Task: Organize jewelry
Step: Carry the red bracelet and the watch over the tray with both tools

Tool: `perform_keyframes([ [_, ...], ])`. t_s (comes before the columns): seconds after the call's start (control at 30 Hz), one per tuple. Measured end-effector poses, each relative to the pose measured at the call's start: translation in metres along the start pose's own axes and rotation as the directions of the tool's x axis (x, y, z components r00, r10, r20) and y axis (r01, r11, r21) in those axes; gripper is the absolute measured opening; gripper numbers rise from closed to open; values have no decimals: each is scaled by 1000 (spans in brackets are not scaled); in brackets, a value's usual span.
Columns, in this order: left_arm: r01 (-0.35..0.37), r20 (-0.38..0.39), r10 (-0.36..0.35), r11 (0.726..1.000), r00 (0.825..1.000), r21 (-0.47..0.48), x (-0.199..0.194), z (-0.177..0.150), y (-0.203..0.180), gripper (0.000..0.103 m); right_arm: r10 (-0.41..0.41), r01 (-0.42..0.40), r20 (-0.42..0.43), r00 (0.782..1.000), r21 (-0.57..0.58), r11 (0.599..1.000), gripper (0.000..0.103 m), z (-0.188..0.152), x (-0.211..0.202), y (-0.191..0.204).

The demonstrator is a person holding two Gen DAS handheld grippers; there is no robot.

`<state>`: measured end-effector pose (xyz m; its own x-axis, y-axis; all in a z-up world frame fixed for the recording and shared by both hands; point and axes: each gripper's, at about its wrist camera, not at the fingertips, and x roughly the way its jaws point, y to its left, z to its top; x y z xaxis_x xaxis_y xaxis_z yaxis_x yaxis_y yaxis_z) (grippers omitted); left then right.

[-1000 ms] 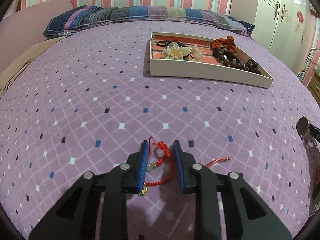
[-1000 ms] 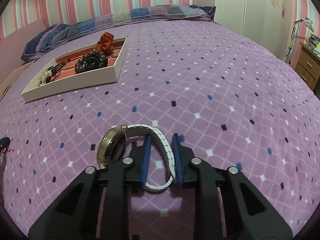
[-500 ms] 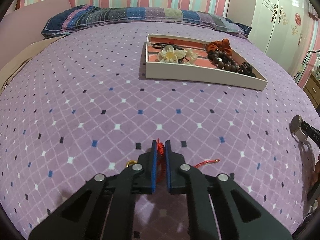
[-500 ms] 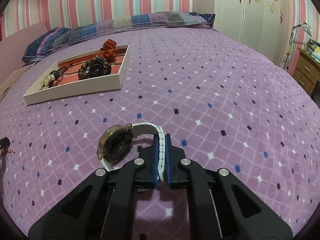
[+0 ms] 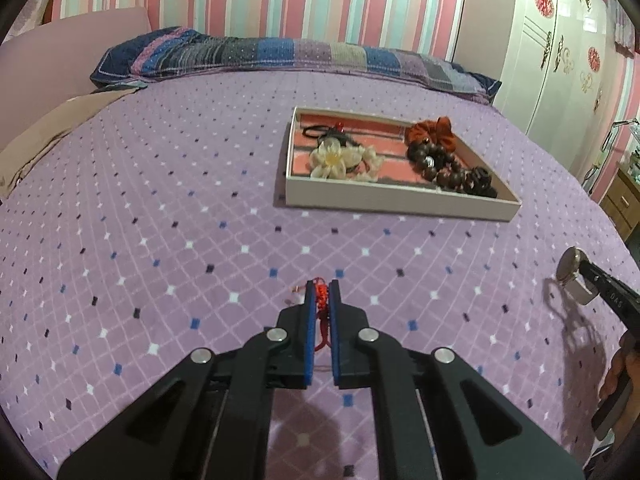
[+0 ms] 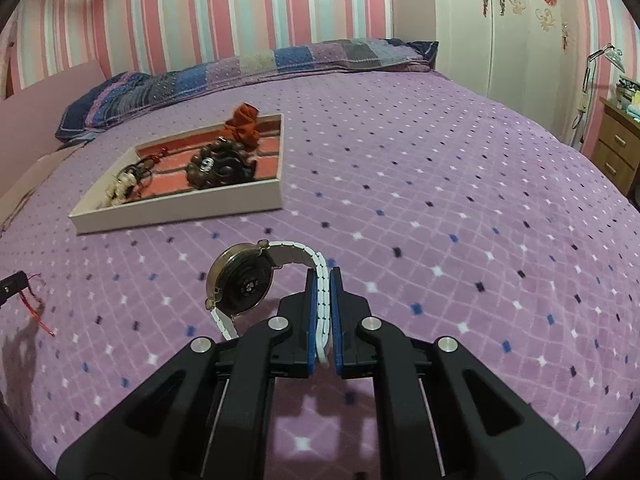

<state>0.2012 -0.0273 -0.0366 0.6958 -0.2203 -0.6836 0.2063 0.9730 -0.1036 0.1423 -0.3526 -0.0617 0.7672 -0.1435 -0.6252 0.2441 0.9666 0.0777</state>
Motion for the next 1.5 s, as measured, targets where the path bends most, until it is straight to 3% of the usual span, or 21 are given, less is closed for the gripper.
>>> perform_keyframes([
  [0.23,22,21,-21,999,1000,-25,-9,25,-2,6,57,-57,3,998,7,998,7,24,-9,23],
  [0.5,57,74,-56,998,996,-2,0,88,-17,6,97,-97,7,995,-16,995,7,63,13,61],
  [0.67,89,103,-89,996,991,13,20,129,-27,6,115,-115,25,993,-20,993,7,95,36,81],
  [0.87,89,113,-92,996,989,25,59,148,-33,6,123,-121,38,992,-36,992,7,123,72,98],
  [1.1,104,26,-107,990,994,96,92,137,-32,6,116,-115,18,993,-67,991,7,129,110,107],
  [1.27,137,-64,-133,988,989,71,101,109,-27,6,125,-124,13,992,-58,991,7,122,119,103],
  [1.5,159,-103,-148,981,984,111,102,72,-45,10,115,-114,5,993,-69,991,7,116,123,93],
])
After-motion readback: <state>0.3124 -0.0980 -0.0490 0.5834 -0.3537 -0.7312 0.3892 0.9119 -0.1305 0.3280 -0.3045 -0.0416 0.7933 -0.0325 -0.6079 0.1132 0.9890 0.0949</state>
